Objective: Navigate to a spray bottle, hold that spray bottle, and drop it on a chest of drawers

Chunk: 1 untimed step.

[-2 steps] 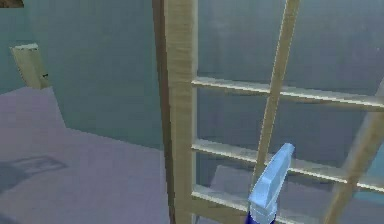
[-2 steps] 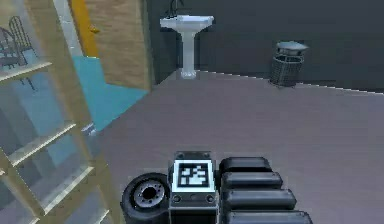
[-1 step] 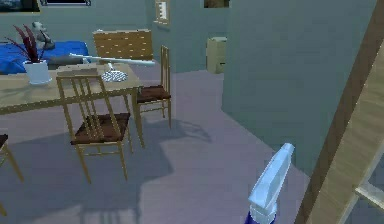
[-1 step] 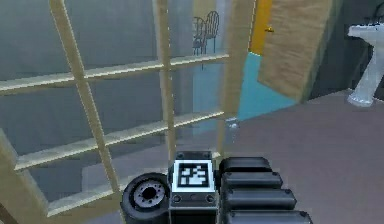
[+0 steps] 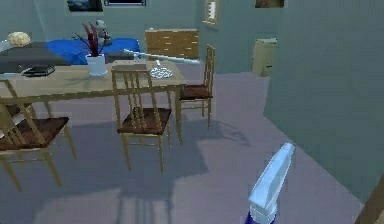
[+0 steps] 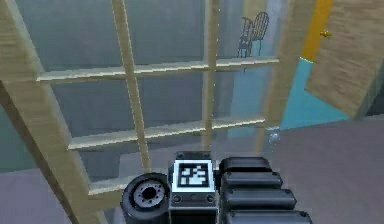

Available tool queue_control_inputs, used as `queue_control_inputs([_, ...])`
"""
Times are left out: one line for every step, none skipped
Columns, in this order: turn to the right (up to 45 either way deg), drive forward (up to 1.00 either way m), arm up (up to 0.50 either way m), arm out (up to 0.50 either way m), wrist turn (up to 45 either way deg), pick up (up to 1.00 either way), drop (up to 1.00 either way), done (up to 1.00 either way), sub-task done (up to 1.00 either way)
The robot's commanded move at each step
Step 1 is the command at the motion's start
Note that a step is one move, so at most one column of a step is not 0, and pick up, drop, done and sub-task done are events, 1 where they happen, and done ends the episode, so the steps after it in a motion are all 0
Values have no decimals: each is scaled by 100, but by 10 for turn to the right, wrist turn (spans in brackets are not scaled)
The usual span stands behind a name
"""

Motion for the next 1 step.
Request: queue_control_inputs([0, 10, 0, 0, 0, 0, 0, 0, 0])
